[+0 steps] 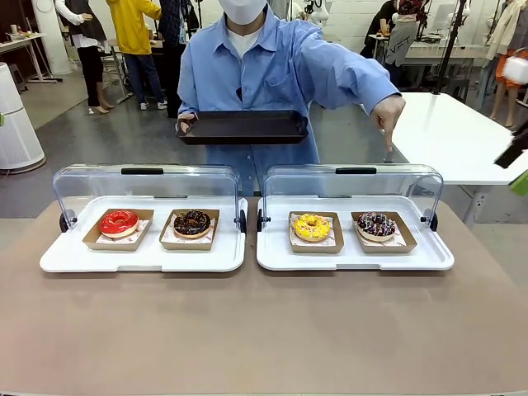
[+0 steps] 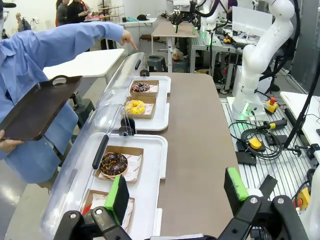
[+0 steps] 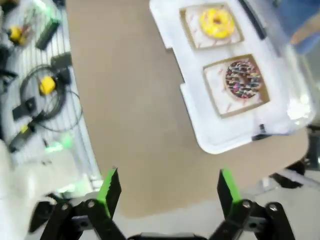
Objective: Provide the desired donut to the person.
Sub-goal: Pick up and lift the Paper togo box containing the Donut pointed at by the person.
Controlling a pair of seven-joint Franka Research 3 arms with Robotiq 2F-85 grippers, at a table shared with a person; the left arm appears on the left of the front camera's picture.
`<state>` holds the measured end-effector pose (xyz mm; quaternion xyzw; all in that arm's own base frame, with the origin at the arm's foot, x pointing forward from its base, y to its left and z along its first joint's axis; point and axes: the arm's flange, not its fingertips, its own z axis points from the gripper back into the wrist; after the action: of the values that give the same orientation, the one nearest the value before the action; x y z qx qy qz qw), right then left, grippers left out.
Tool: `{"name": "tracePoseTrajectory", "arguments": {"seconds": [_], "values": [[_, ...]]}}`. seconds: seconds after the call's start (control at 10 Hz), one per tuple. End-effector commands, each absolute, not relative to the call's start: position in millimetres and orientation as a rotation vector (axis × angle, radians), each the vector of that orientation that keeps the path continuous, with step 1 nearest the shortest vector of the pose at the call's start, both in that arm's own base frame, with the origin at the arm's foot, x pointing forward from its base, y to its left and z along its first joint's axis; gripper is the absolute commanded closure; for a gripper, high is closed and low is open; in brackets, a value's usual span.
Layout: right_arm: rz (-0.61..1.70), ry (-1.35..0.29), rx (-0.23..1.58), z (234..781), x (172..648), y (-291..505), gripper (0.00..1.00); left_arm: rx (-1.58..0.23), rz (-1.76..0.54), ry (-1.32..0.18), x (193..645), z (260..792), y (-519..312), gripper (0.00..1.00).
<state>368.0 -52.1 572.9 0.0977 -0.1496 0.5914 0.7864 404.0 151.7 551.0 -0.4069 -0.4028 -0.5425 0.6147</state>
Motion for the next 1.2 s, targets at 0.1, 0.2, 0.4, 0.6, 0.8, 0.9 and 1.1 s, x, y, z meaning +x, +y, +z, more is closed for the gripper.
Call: {"name": "tracePoseTrajectory", "arguments": {"seconds": [0.1,0.2,0.4,0.6,0.8,0.9,1.1], "values": [[1.438,-0.264,0.04,527,373,-18,0.0,-0.942,-1.252,-0.932,403,552,153,0.0],[1.491,-0.265,0.012,519,376,-8,0.0,-0.942,-1.252,-0.932,403,552,153,0.0],[1.55,-0.214,-0.003,516,383,-1,0.0,-0.942,-1.252,-0.932,403,552,153,0.0],[1.545,-0.234,0.058,524,380,-9,0.0,-0.942,-1.252,-0.932,403,552,153,0.0],[1.534,-0.215,0.009,515,379,7,0.0,-0.942,-1.252,-0.932,403,552,153,0.0],[1.534,-0.215,0.009,515,379,7,0.0,-0.942,-1.252,-0.932,403,552,153,0.0],[1.534,-0.215,0.009,515,379,7,0.0,-0.942,-1.252,-0.932,403,552,153,0.0]]}}
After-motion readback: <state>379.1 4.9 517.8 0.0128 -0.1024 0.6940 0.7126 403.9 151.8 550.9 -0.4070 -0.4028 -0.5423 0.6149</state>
